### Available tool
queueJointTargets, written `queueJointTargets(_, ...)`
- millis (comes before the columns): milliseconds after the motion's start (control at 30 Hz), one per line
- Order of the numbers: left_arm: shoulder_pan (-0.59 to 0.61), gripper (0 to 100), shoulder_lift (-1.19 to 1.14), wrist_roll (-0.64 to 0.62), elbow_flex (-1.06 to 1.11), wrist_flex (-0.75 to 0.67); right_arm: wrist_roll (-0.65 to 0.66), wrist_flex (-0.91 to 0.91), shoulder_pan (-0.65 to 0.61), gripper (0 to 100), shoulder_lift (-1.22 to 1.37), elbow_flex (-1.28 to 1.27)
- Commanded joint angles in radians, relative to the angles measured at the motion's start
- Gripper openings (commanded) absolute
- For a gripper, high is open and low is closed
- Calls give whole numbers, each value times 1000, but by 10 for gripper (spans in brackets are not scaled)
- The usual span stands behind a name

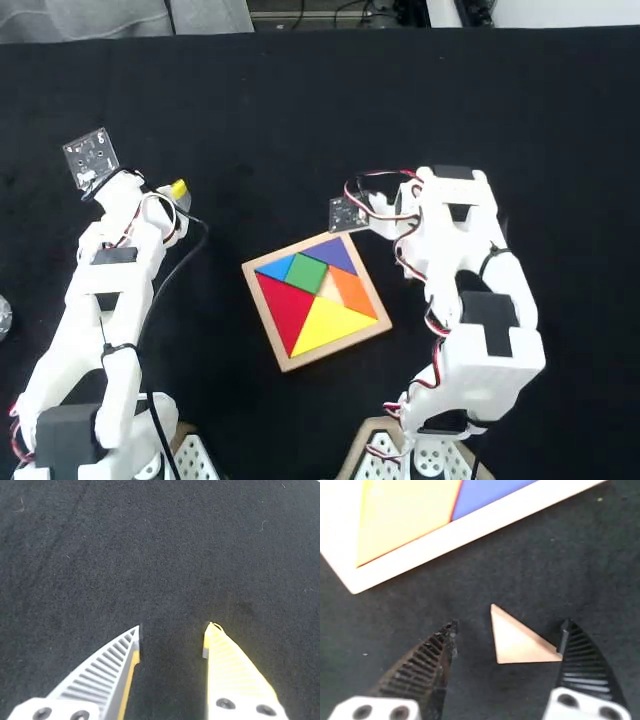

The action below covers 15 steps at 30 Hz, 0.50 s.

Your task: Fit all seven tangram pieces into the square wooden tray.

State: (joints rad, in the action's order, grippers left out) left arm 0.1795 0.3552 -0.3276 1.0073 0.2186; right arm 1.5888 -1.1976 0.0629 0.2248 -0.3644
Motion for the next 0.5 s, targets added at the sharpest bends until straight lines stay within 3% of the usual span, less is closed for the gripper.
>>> queueJointTargets(0, -13, 210, 3, 9, -53, -2, 9, 55, 12, 287, -1, 36)
queueJointTargets(200, -13, 210, 3, 9, -53, -2, 2, 193, 86, 65, 59, 31)
queueJointTargets(267, -25, 210, 3, 11, -51, -2, -20, 213, 95, 40, 73, 36)
queueJointTargets(367, -50, 208, 3, 60, -45, -2, -127, 235, 92, 37, 70, 58)
queueJointTargets(467, -59, 206, 3, 80, -45, -2, -345, 213, 68, 37, 59, 113)
